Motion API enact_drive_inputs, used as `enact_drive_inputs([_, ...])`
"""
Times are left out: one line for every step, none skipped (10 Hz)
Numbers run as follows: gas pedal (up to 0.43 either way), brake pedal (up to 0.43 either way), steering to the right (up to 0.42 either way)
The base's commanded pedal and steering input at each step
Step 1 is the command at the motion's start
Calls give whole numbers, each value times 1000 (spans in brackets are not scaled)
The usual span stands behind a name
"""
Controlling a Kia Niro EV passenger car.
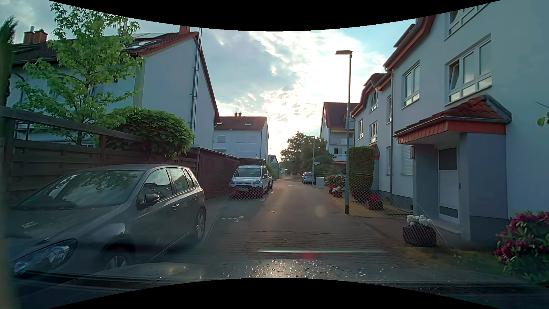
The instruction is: Follow the waypoints while adhering to traffic rules and regulations
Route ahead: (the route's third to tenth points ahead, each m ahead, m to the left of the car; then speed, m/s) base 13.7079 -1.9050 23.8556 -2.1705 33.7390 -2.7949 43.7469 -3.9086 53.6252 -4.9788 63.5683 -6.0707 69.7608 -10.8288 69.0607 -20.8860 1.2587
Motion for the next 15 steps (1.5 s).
enact_drive_inputs([98,0,16])
enact_drive_inputs([87,0,16])
enact_drive_inputs([87,0,16])
enact_drive_inputs([87,0,16])
enact_drive_inputs([87,0,16])
enact_drive_inputs([87,0,16])
enact_drive_inputs([79,0,16])
enact_drive_inputs([67,0,16])
enact_drive_inputs([39,0,17])
enact_drive_inputs([8,0,18])
enact_drive_inputs([0,0,19])
enact_drive_inputs([0,0,21])
enact_drive_inputs([0,0,24])
enact_drive_inputs([0,0,25])
enact_drive_inputs([0,0,29])
